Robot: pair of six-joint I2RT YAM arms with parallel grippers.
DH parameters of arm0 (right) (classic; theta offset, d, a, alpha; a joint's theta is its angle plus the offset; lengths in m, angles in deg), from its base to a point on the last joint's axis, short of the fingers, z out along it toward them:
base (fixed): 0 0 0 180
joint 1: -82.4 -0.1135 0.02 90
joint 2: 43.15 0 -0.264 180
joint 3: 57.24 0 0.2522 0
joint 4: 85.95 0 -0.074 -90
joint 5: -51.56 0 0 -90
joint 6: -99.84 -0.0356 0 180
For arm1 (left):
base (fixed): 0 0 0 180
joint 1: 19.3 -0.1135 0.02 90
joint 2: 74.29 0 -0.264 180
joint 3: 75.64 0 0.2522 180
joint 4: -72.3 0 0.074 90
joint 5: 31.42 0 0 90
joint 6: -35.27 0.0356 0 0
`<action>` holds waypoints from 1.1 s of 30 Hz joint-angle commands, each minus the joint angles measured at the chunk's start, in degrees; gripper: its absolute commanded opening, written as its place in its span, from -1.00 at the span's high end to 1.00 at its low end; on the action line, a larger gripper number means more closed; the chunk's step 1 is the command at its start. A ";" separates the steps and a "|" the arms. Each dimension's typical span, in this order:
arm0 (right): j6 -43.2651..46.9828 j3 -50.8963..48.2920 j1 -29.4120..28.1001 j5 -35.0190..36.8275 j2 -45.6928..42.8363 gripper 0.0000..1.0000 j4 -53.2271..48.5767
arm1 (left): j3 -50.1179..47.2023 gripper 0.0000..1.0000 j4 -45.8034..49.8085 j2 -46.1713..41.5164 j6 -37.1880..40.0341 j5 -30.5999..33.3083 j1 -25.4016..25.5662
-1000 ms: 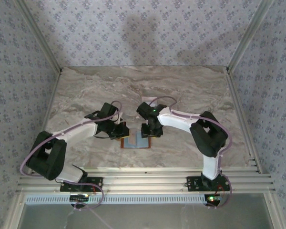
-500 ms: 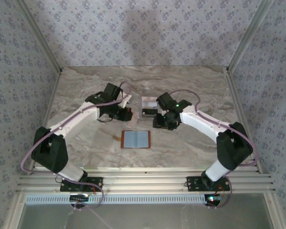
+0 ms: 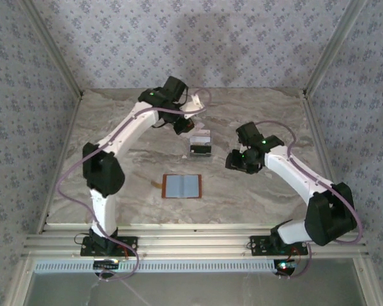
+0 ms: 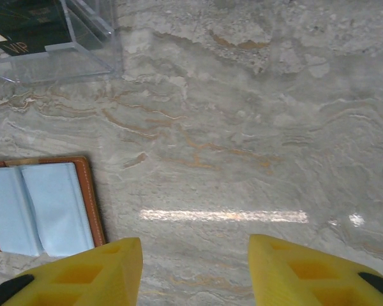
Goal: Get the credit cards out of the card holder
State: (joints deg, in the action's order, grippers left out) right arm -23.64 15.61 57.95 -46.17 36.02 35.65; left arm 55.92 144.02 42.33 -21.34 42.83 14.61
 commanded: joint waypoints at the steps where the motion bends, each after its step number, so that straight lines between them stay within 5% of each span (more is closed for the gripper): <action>1: 1.19 -0.98 0.54 -0.06 -1.47 0.01 -2.64 | 7.63 1.00 10.39 4.67 16.09 -0.42 1.74; 12: -0.13 -3.76 0.84 0.38 -4.53 0.01 -3.79 | 30.33 1.00 17.30 21.01 27.60 7.41 1.90; 33: -0.23 -6.57 2.66 -0.97 -5.81 0.01 -3.26 | 31.35 0.94 11.02 27.86 29.53 13.85 3.54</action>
State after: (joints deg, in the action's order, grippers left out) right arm -23.57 9.89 60.29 -46.41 31.22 33.31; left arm 85.45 155.93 68.84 6.99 55.11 17.89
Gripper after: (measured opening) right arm 0.499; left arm 0.054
